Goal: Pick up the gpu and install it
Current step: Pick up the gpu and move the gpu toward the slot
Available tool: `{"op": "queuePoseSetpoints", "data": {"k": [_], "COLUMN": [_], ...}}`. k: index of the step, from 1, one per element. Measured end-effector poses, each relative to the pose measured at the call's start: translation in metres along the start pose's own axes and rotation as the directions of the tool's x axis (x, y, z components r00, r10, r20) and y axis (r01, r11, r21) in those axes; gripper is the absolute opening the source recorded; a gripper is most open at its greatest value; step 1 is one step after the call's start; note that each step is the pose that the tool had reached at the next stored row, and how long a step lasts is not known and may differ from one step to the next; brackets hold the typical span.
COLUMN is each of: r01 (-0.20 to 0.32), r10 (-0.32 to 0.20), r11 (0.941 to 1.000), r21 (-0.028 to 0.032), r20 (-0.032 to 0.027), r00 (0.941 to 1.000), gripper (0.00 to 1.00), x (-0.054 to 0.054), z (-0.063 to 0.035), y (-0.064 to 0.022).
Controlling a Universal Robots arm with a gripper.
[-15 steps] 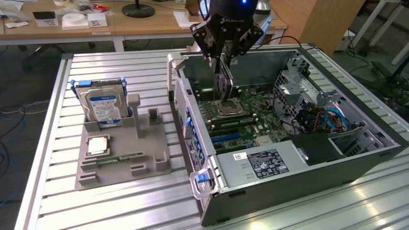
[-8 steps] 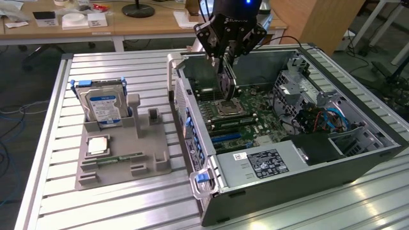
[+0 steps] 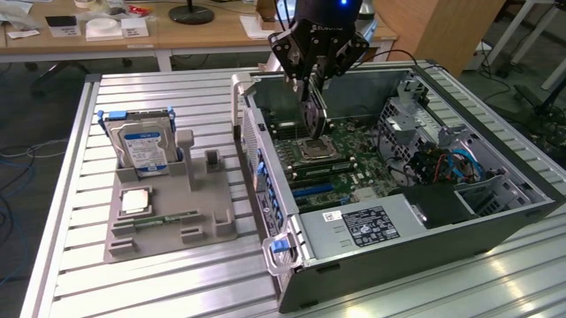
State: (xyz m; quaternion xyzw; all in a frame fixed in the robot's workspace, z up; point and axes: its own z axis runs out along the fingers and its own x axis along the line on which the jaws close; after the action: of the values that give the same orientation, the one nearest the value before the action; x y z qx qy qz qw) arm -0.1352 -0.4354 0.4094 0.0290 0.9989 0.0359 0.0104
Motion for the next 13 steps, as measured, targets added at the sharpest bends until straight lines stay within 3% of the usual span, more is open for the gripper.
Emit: {"op": "queuePoseSetpoints", "data": {"k": [13], "r01": [0.0], "r10": [0.0], "r11": [1.0], "r21": [0.0], "r20": [-0.0001], "r00": [1.0], "gripper": [0.27], "x": [-0.019], "z": [0.0006], "y": [0.0011]}}
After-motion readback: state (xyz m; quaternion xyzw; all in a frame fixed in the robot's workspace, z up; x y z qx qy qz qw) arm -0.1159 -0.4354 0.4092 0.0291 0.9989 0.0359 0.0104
